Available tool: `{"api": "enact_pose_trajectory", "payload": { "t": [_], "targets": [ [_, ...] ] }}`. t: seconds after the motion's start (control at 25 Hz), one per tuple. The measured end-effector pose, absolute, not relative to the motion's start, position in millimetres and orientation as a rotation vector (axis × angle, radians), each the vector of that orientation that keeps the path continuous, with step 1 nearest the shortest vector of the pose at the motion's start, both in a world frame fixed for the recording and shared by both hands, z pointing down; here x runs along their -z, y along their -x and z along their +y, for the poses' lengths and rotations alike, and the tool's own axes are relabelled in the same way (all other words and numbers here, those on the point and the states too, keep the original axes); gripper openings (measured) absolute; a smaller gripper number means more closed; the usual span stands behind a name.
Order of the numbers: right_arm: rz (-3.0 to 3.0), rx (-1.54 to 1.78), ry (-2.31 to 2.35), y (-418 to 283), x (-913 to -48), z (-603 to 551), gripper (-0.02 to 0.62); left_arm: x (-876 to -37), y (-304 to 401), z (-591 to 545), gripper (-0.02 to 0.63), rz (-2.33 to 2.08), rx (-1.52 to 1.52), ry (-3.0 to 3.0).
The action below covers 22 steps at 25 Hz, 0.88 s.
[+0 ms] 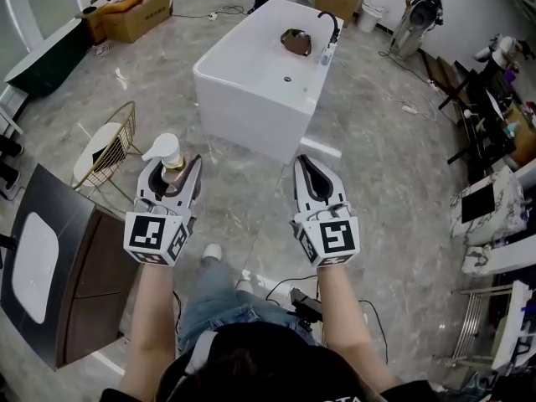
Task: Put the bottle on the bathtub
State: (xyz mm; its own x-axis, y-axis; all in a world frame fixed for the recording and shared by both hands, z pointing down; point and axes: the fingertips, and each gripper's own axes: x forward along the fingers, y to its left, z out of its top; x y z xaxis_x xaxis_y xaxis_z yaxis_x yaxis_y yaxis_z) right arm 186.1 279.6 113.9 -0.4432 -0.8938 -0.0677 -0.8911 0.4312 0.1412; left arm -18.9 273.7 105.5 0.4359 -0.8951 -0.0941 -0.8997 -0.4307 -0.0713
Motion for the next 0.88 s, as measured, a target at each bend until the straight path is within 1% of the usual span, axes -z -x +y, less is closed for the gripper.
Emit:
{"api": "enact_pose_trajectory", "payload": {
  "t": [0.32,0.88],
  "targets": [
    [-2.608,0.192,-1.650,-179,-137,221,0.017,-118,30,210,0.209,1.611,-0.048,2.580],
    [-2.556,0.092,-1.584,-112,-177,33,0.017,-157,88,17,0.209,1.617,-0.001,2.667]
  ]
}}
